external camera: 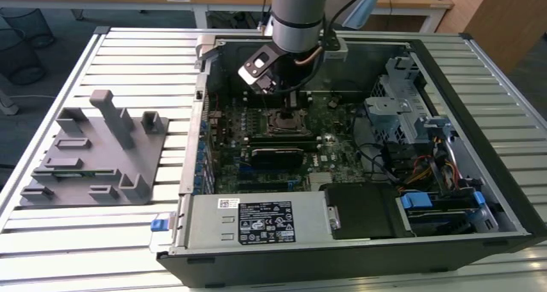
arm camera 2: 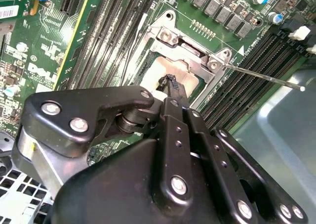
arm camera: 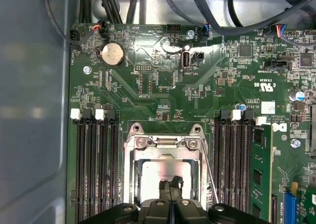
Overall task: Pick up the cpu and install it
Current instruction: 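Install the first cpu locking lever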
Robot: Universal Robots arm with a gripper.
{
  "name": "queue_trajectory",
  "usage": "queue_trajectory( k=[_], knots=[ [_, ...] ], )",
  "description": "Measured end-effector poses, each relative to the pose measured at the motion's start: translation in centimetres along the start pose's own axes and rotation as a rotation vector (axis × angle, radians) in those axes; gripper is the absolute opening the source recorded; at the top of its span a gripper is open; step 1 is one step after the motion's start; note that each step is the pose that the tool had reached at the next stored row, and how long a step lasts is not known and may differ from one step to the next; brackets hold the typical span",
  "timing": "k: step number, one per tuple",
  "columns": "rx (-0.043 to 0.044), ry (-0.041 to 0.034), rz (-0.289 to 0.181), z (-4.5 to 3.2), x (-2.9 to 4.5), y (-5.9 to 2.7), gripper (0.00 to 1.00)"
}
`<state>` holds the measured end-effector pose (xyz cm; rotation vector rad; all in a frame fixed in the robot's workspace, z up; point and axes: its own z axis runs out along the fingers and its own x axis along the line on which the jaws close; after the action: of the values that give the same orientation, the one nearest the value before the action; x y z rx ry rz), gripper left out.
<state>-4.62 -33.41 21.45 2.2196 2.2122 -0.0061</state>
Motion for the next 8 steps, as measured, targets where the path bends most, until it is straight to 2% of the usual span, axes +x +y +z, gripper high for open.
queue_trajectory(
  k=[8],
  knots=[
    [-0.0001, 0.0001, 0.000, -0.49, 0.00, 0.00, 0.11]
  ],
)
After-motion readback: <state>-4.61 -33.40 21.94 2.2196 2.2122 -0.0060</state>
